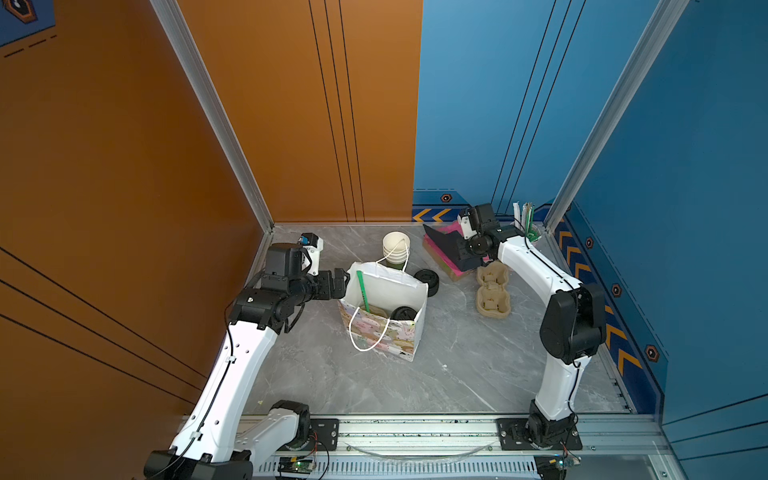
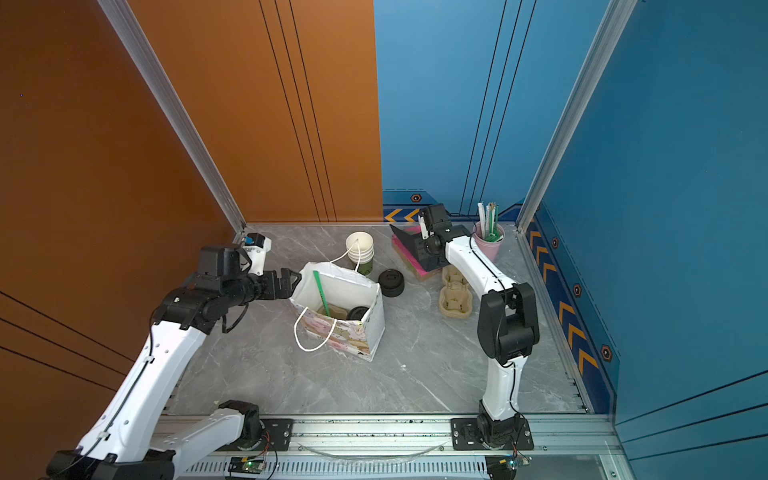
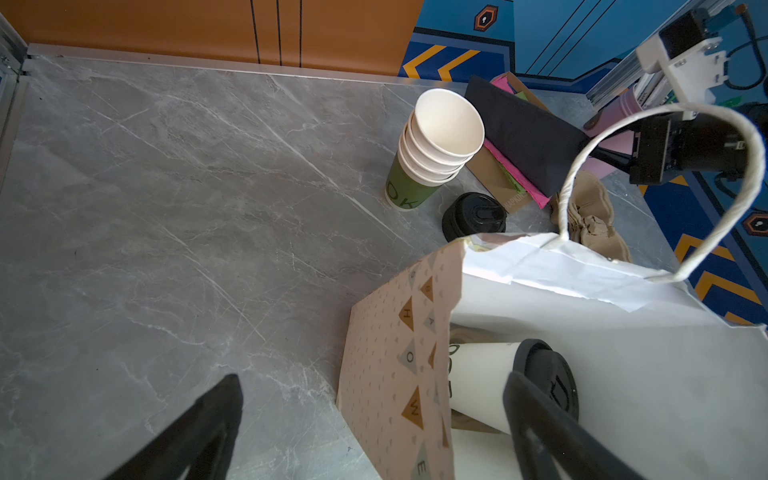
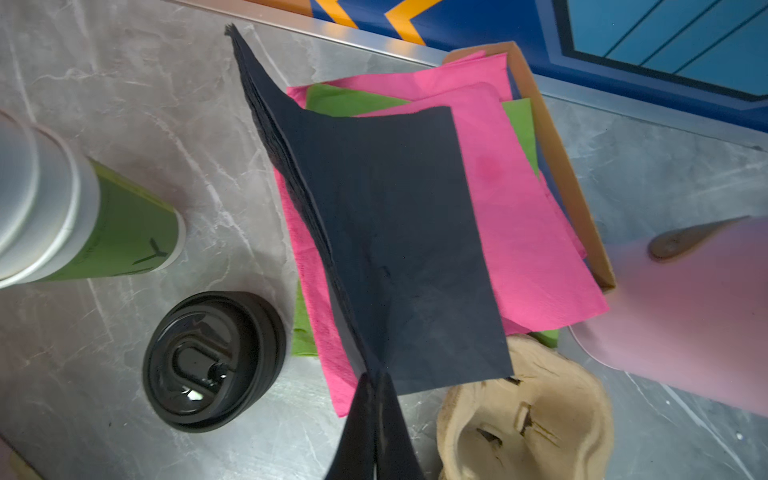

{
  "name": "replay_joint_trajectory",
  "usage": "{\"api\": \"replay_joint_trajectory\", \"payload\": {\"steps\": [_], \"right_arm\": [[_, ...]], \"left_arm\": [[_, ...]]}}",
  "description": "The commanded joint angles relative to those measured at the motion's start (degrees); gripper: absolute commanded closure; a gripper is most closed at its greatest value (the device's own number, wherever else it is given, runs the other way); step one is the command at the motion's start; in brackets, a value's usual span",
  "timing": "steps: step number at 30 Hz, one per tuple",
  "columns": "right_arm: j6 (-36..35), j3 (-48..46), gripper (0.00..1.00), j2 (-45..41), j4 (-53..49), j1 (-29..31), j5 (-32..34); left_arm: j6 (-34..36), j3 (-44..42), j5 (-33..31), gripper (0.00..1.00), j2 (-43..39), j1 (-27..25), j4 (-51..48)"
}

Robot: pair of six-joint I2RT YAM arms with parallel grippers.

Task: Pack the takeout coffee
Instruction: 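Pinch the top black napkin with the right gripper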

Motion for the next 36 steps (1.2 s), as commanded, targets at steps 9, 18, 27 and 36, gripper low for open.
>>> {"api": "replay_joint_trajectory", "payload": {"steps": [9,18,27,36], "right_arm": [[1.5,0.52,1.0,3.85,-1.65,-3.29,5.47],[0.7,1.84,1.0,7.33,-3.39,-4.2,9.59],[-0.04,2.85,1.0,8.54,-4.76,-4.46,12.97],[-0.88,5.44,0.85,11.6,-7.7,-4.5,14.12]], "left_arm": [[-0.33,-0.37,0.56,0.02,-0.54,-0.31,1.06],[-0.42,-0.36,0.51,0.02,-0.62,-0.31,1.02],[-0.42,-0.37,0.43,0.02,-0.7,-0.48,1.02],[-0.42,-0.28,0.5,0.02,-0.7,-0.4,1.02]]}}
